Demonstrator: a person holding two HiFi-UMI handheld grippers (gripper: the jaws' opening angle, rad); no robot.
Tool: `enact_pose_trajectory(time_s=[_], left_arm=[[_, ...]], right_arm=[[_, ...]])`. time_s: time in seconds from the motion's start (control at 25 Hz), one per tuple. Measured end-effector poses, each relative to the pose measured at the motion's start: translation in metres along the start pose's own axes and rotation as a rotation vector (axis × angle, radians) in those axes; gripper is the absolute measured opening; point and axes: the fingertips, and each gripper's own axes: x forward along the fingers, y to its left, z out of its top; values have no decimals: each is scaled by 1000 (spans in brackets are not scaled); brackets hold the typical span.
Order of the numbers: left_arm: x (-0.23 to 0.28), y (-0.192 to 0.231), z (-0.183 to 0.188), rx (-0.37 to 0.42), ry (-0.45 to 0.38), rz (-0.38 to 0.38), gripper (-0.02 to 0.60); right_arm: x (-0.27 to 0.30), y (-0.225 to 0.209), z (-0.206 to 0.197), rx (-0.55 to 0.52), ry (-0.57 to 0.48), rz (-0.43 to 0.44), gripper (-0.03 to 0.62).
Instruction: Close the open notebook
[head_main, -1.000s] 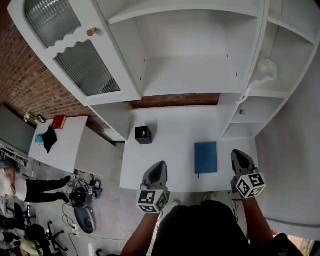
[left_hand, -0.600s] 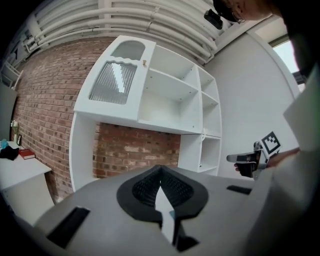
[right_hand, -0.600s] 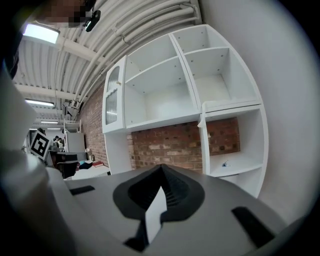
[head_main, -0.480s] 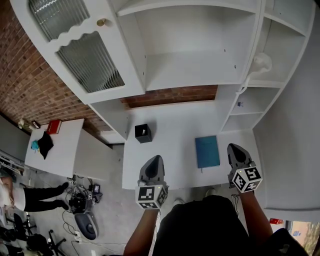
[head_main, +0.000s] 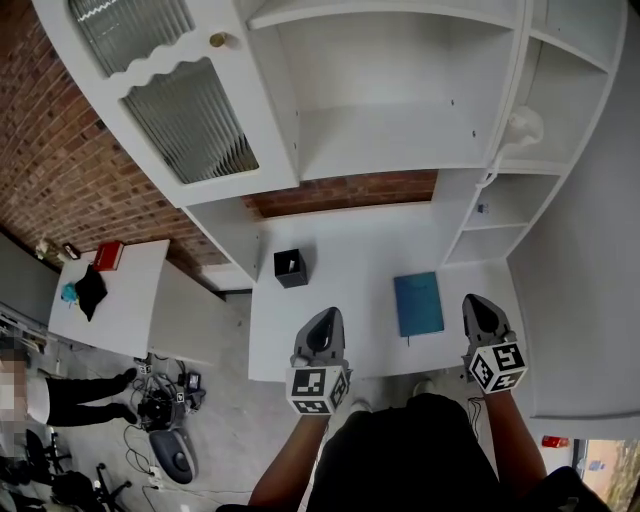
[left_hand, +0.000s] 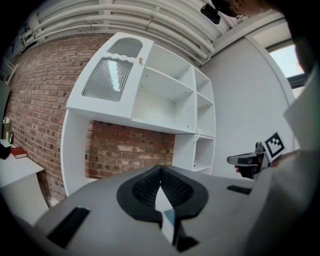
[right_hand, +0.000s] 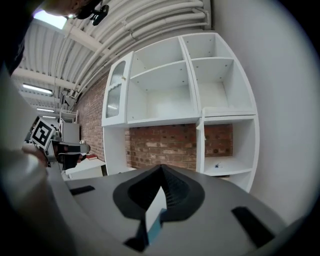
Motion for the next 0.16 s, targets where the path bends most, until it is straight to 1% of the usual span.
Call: enact_pose_trajectory(time_s=[0.16], left_arm=[[-1,-8,-4,22,14,-23,8]], right_arm=[[-4,9,1,-10,-8,-1,-3]])
